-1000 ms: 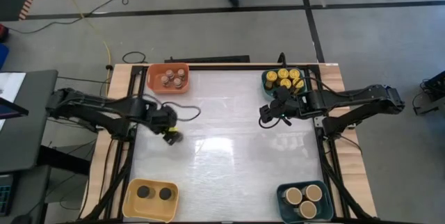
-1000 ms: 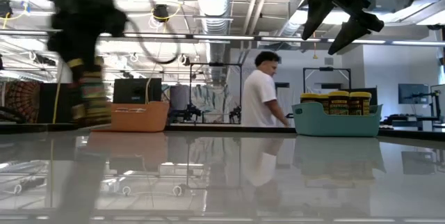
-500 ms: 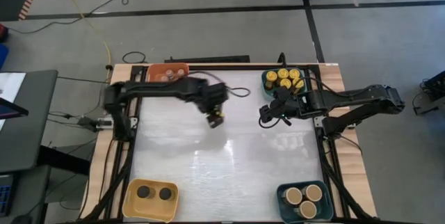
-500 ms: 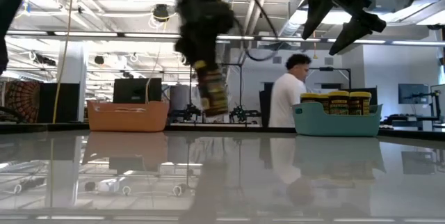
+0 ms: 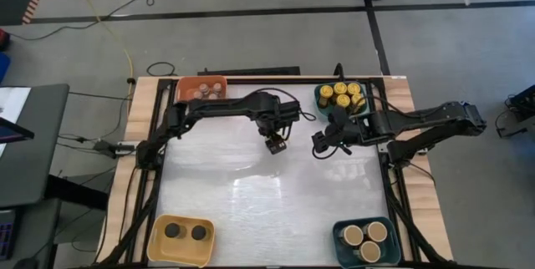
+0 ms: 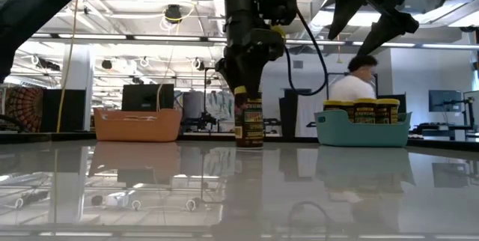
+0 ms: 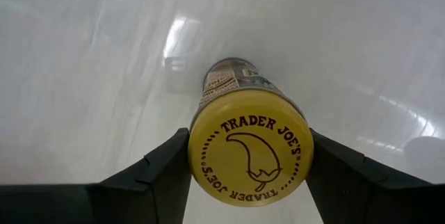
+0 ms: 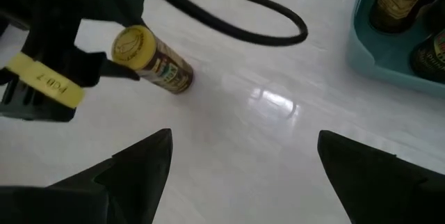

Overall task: Sort spices by type
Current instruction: Put the yellow seasoning into the top teal light blue bin

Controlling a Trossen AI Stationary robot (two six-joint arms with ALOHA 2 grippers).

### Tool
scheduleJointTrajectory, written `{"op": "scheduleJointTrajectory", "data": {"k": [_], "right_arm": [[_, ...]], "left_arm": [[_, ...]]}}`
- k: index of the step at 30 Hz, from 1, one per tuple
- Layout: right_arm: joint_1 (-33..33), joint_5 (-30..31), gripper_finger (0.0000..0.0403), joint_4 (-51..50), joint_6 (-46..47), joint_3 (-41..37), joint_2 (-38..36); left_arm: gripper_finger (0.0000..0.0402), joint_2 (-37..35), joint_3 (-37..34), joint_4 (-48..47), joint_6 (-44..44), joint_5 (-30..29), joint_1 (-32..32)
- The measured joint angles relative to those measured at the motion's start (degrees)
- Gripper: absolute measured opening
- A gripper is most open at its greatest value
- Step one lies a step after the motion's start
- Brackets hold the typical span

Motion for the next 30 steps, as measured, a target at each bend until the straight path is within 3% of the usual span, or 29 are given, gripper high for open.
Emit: {"op": "scheduleJointTrajectory", "data": {"k": [9, 21, 25, 30], "right_arm": [[0.0, 0.0, 0.0383, -0.1, -0.1, 0.0, 0.0], [0.0, 0.0, 0.0383, -0.1, -0.2, 0.0, 0.0], [-0.4, 0.0, 0.0383, 1.1, 0.7, 0.0, 0.1], [-1.4, 0.0, 0.0383, 7.2, 0.7, 0.0, 2.7]], "left_arm": [[0.0242, 0.0, 0.0, 1.5, -1.0, 0.0, 0.1], [0.0328, -0.9, 0.1, -2.4, 3.0, -0.5, -0.3], [0.0328, -3.8, 0.1, -6.8, 5.1, -6.0, -0.4], [0.0327, -9.9, -2.8, -4.5, 6.7, -11.4, -1.8]]}}
